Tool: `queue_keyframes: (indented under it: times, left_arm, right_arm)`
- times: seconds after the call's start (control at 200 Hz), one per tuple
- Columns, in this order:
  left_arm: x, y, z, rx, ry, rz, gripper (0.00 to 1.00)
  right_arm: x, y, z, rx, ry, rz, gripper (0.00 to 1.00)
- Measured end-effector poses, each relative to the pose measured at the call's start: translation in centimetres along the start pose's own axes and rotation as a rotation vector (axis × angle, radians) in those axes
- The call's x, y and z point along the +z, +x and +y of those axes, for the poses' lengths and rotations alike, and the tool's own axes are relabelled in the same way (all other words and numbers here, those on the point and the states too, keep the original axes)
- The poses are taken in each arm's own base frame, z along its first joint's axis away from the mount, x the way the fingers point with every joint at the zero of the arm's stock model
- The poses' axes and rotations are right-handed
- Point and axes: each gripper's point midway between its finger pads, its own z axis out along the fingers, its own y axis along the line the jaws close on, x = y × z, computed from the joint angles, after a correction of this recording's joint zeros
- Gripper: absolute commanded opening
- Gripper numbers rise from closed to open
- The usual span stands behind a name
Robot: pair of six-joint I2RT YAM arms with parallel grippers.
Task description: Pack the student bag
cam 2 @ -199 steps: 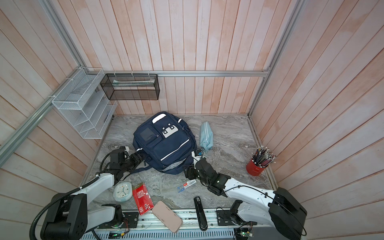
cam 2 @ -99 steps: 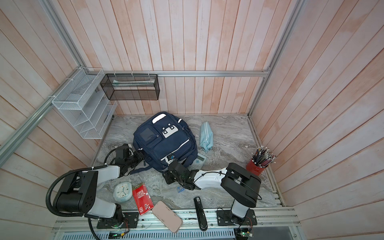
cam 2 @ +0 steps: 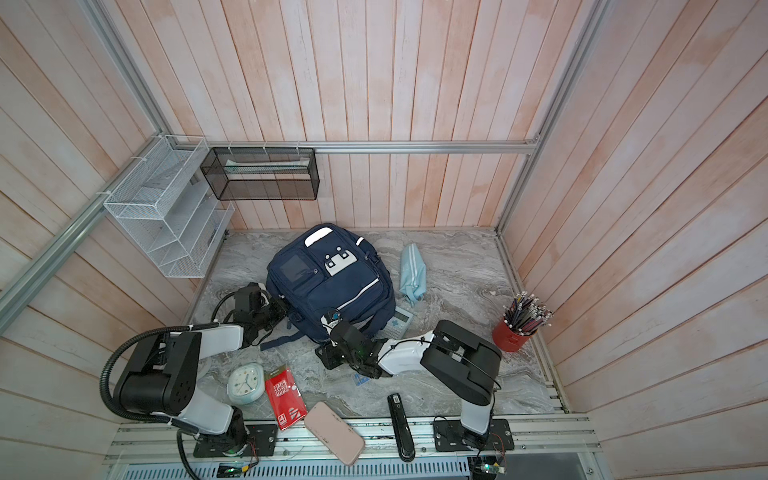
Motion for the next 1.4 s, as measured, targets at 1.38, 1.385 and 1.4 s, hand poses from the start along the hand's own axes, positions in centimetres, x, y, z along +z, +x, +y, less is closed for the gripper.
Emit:
queue_keyframes:
  times: [1.38,1.385,1.4]
  left_arm:
    - [-6.8,4.2,-5.5,-0.142,0.291,0.180,0.00]
    - [-6.8,4.3,-5.5,-0.142,0.293,0.182,0.00]
    - [-6.9,4.4,-5.6,-0.141,0.299,0.190,0.00]
  right_arm:
    - [3.7,-7.9,2.6,-0.162,0.117,-0.316,0.00]
    - [3.6,-7.8,2.5,-0.160,0.115,-0.314,0.00]
    - [3.4,-7.7,2.5,-0.158,0.112,-0.312,0.00]
